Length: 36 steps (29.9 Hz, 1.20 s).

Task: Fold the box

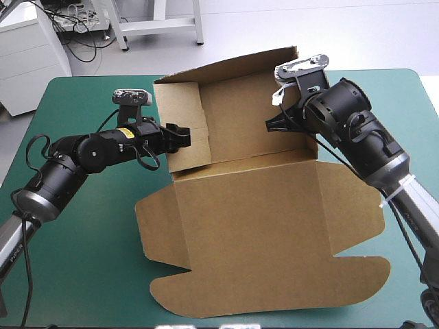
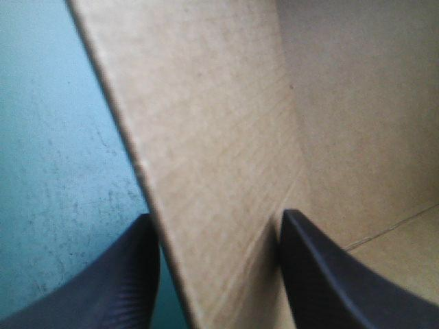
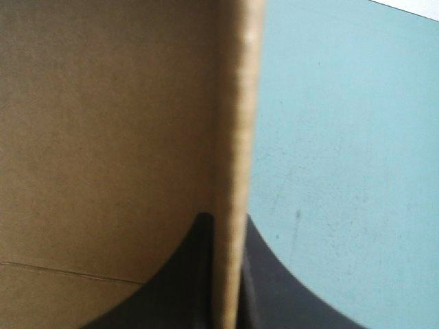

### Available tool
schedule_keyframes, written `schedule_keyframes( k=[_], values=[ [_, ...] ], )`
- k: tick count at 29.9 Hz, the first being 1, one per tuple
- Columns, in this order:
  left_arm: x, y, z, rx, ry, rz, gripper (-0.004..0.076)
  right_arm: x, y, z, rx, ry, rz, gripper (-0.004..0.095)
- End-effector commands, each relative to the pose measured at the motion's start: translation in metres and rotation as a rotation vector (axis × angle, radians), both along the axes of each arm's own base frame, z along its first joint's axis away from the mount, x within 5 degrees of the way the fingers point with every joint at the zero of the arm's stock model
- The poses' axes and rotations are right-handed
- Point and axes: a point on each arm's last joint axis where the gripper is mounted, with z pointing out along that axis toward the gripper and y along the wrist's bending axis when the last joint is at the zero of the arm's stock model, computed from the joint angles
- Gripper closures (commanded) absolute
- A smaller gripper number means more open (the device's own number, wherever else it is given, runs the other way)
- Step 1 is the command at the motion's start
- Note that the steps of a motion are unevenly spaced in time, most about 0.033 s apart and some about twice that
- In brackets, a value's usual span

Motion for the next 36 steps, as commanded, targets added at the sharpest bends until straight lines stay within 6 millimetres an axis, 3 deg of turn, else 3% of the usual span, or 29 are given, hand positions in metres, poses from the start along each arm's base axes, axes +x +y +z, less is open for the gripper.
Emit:
schedule_keyframes(
  k=[1,4,9,18,24,36],
  values=[
    [-0.004,-0.002,0.026,-0.1,-0.097,0.019,0.0545,-0.014,-0.001,0.028,0.097,-0.117,0.065,0.0916],
    [-0.005,-0.001,0.027,-0.079,-0.113,0.004,0.0759,-0.014,-0.001,0.028,0.097,-0.117,0.065,0.0916],
    [-0.007,-0.002,0.024,-0.059,-0.086,-0.021,0.0756,-0.014,-0.001,0.028,0.097,-0.117,0.065,0.0916],
    [-0.01,0.002,0.053,0.019,-0.068,-0.02,0.0756,-0.013,-0.002,0.012,0.064,0.005,0.027,0.0916],
    [0.013,0.007,0.022,0.264,0.174,0.058,0.0756,0.011,-0.005,-0.019,0.105,0.165,-0.013,0.0916],
    [0.054,-0.007,-0.044,0.367,0.443,0.095,0.0756,0.064,-0.01,-0.09,0.181,0.447,-0.012,0.0916]
  ],
)
